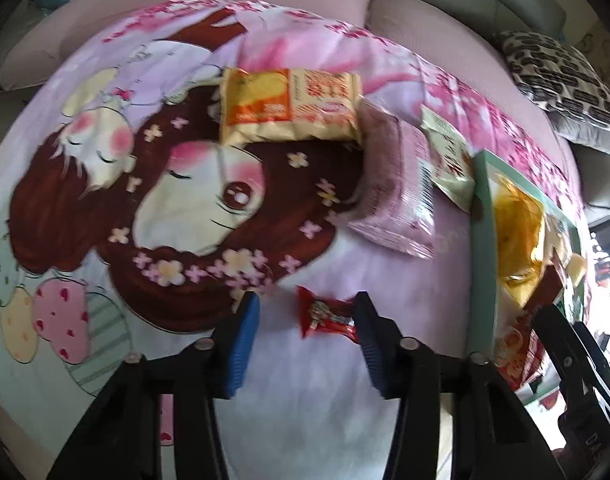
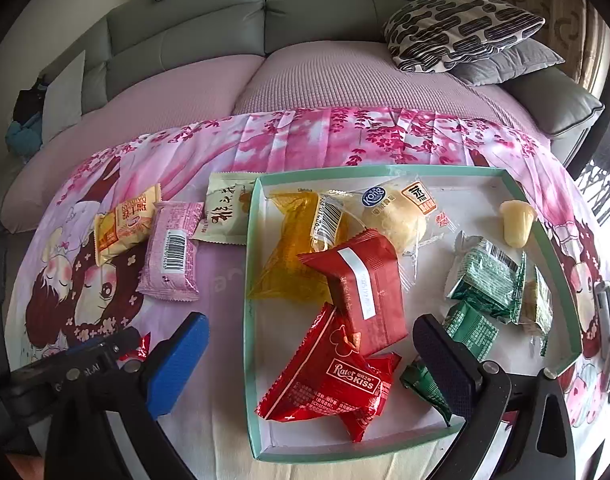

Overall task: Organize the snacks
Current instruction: 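Lower left tool onto the small red candy and close on it, then lift the red candy with left tool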

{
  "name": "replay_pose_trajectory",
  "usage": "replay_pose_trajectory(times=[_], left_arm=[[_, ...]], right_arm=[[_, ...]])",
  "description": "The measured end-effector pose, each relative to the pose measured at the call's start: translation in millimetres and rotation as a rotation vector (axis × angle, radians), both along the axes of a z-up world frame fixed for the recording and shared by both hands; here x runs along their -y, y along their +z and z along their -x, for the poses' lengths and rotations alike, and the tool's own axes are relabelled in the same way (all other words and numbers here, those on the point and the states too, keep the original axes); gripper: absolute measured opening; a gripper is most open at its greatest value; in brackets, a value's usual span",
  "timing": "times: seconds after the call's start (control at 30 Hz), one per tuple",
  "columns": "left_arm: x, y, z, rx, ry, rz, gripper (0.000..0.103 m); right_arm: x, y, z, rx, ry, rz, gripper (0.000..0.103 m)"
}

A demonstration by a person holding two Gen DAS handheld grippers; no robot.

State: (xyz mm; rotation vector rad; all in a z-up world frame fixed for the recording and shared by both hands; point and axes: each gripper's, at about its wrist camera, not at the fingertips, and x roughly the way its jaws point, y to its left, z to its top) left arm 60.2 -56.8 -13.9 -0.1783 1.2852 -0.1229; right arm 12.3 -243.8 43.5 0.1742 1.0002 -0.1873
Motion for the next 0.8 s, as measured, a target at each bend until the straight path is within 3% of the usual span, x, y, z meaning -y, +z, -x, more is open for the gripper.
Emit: replay_pose_trajectory(times=[0.1,0.23,0.5,0.8], left_arm=[[5,-3,1,-0.009,-0.021,0.000,0.045],[12,-7,4,-0.011,-0.042,-0.002,0.028],[21,-5,-1,0.009,-0.052,0.041,0.025],[-6,9,-20,0.065,0.038,0.098,0.024]], right_arm=[[-1,1,0,0.003,0.004,0.003,0.103],[-2,-1,-1,-0.001,0.005,0.004,0.103],[1,-2,-2,0.008,-0.011,-0.004,0.103],[-9,5,-9,0.087,0.023,-0.036,0.103]])
